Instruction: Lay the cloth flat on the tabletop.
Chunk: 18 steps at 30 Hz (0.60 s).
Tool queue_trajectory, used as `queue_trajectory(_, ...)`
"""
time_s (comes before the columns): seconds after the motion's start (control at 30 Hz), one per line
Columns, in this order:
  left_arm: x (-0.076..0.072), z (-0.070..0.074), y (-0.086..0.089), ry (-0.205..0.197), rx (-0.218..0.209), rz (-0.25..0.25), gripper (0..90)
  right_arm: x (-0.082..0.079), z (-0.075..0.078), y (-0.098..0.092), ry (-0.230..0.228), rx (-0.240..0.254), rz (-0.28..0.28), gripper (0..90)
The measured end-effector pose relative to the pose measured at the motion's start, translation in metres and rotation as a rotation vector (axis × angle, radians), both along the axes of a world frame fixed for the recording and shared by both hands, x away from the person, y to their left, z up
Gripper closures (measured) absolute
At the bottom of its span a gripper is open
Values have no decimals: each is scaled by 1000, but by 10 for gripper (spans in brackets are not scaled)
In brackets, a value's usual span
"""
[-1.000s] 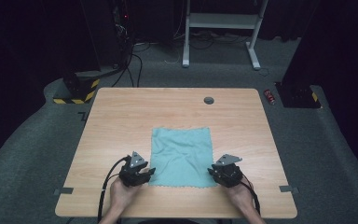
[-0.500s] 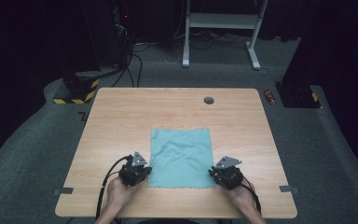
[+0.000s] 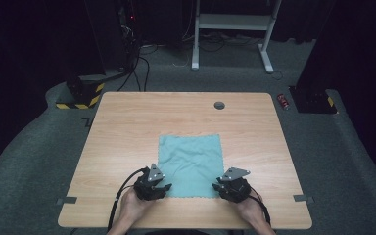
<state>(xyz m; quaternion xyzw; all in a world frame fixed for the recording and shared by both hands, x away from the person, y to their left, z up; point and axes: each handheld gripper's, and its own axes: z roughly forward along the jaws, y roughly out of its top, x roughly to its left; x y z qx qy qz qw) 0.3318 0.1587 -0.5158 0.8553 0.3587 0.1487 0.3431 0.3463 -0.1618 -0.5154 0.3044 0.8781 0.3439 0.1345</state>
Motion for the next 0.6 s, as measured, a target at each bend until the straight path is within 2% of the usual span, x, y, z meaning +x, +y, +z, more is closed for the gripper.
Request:
queue_trajectory(0.07, -6, -1, 3, -13, 1, -11, 538, -5, -1, -4, -14, -1, 3, 668)
queue_trajectory(0.17, -13, 0, 6, -2, 2, -22, 532, -12, 1, -6, -12, -15, 3, 670)
queue_trajectory(0.27, -13, 3, 6, 14, 25, -17, 529, -12, 3, -6, 18, -24, 11, 652)
queue_trajectory(0.3, -11, 4, 6, 3, 30, -14, 525, -9, 4, -6, 20, -40, 12, 639)
queue_trajectory(0.33, -8, 5, 4, -5, 16, -8, 518, -6, 6, -5, -2, -49, 5, 635)
queue_trajectory(0.47, 17, 14, -10, -36, -52, 17, 457, 19, 18, 8, -74, 52, -45, 607)
queue_trajectory(0.5, 25, 16, -15, -45, -53, 24, 455, 23, 18, 13, -69, 61, -45, 603)
queue_trajectory(0.57, 40, 17, -25, -51, -64, 46, 448, 35, 13, 28, -68, 42, -30, 600)
queue_trajectory(0.6, 47, 17, -29, -61, -67, 57, 448, 40, 10, 35, -54, 34, -27, 599)
